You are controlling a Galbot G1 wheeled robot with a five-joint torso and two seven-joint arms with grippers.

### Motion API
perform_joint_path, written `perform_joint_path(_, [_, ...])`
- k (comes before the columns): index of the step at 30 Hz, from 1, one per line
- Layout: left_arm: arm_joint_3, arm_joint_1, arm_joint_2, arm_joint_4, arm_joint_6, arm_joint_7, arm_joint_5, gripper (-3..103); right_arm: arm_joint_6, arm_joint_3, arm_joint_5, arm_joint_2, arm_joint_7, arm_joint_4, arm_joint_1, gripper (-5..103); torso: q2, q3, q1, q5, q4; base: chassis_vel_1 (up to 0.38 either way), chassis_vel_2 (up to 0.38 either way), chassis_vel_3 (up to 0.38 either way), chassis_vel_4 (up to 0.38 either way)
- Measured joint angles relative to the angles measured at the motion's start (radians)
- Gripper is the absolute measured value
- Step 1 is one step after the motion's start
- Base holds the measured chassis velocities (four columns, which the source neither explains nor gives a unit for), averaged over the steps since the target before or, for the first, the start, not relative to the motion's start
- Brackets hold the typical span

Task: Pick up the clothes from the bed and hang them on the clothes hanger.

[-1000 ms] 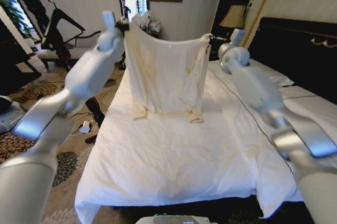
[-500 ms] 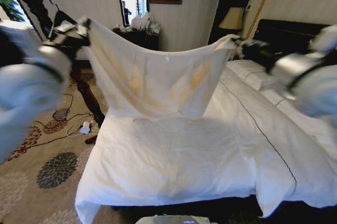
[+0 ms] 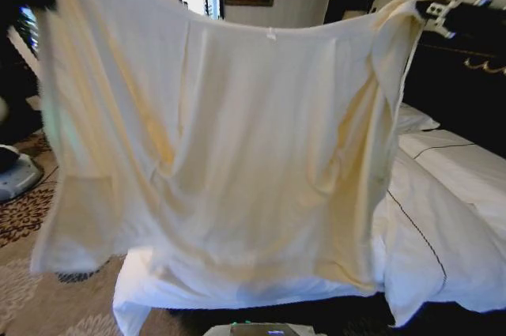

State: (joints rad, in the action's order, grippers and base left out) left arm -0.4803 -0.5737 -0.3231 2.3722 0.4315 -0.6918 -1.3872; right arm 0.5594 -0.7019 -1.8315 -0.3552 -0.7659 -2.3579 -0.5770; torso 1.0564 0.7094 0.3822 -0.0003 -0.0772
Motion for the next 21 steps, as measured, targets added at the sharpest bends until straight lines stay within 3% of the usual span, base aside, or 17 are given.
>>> perform_joint_path(4, [0.272,-0.002,-0.153,-0.080,0.004,-0.031,0.137,0,0.007,0.076,0.186,-0.106,0.077,0.042,-0.183,0,0.000,0.000,0.000,0.0009,-0.0008,0.000,0.000,0.000,0.000])
perform_joint_path(5, [0.272,-0.002,-0.153,-0.080,0.004,-0.031,0.137,0,0.007,0.076,0.186,-0.106,0.077,0.042,-0.183,0,0.000,0.000,0.000,0.0009,-0.0008,0.000,0.000,0.000,0.000])
perform_joint_path(6, [0.376,-0.005,-0.227,-0.151,0.004,-0.018,0.213,0,0.011,0.130,0.228,-0.158,0.086,0.077,-0.219,0,0.000,0.000,0.000,0.0007,-0.0012,0.000,0.000,0.000,0.000])
perform_joint_path(8, [0.486,-0.010,-0.329,-0.282,-0.012,0.009,0.338,0,0.013,0.222,0.315,-0.247,0.102,0.150,-0.246,0,0.000,0.000,0.000,0.0002,-0.0011,0.000,0.000,0.000,0.000])
perform_joint_path(9, [0.512,-0.011,-0.371,-0.329,-0.015,0.012,0.365,0,0.013,0.259,0.355,-0.280,0.115,0.186,-0.247,0,0.000,0.000,0.000,0.0008,-0.0008,0.000,0.000,0.000,0.000])
perform_joint_path(10, [0.512,-0.011,-0.371,-0.329,-0.015,0.012,0.365,0,0.013,0.259,0.355,-0.280,0.115,0.186,-0.247,0,0.000,0.000,0.000,0.0008,-0.0008,0.000,0.000,0.000,0.000])
perform_joint_path(11, [0.542,-0.011,-0.455,-0.417,-0.019,0.018,0.401,0,0.004,0.337,0.436,-0.343,0.152,0.271,-0.235,0,0.000,0.000,0.000,0.0006,-0.0004,0.000,0.000,0.000,0.000])
perform_joint_path(15, [0.576,0.006,-0.597,-0.612,-0.032,0.033,0.475,0,-0.047,0.472,0.630,-0.462,0.236,0.481,-0.181,0,0.000,0.000,0.000,0.0011,-0.0005,0.000,0.000,0.000,0.000])
perform_joint_path(21, [0.588,0.016,-0.683,-0.731,-0.041,0.048,0.520,0,-0.095,0.515,0.741,-0.532,0.274,0.589,-0.155,0,0.000,0.000,0.000,0.0003,-0.0008,0.000,0.000,0.000,0.000])
